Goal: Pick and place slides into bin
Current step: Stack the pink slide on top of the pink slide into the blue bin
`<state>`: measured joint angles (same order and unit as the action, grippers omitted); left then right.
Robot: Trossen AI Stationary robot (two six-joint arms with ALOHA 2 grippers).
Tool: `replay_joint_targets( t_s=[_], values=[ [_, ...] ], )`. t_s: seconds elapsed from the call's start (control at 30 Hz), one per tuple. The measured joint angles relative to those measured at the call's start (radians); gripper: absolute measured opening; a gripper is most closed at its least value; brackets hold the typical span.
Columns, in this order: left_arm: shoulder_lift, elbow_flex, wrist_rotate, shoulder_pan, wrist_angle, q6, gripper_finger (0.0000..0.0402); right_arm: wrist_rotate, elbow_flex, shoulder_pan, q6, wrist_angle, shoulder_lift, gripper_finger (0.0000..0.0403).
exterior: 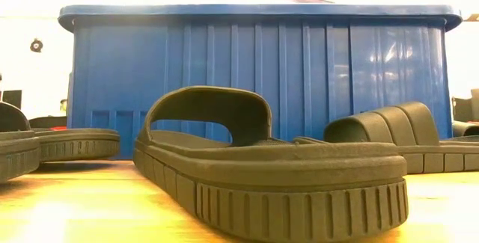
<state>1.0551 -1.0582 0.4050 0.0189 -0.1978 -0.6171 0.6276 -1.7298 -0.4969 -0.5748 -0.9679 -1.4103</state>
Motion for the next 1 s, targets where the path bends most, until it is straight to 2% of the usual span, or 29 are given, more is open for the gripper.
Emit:
replay_joint_targets(
  t_s=[0.3,0.4,0.53,0.9,1.0],
  values=[
    [0.127,-0.081,0.002,0.000,0.000,-0.176,0.0315,0.088,0.000,-0.017,-0.027,-0.076,-0.024,0.0009],
    [0.172,-0.089,0.001,0.000,0.006,-0.278,0.0315,0.133,0.000,-0.016,-0.050,-0.083,-0.033,0.0009],
    [0.225,-0.105,0.001,0.001,-0.003,-0.411,0.0315,0.140,0.000,-0.016,-0.066,-0.089,-0.039,0.0009],
    [0.309,-0.190,-0.009,0.002,0.008,-0.386,0.0315,0.136,0.000,-0.016,-0.054,-0.137,-0.053,0.0009],
    [0.330,-0.240,-0.027,0.002,0.090,-0.353,0.0315,0.134,0.000,-0.016,-0.051,-0.139,-0.066,0.0009]
  ],
)
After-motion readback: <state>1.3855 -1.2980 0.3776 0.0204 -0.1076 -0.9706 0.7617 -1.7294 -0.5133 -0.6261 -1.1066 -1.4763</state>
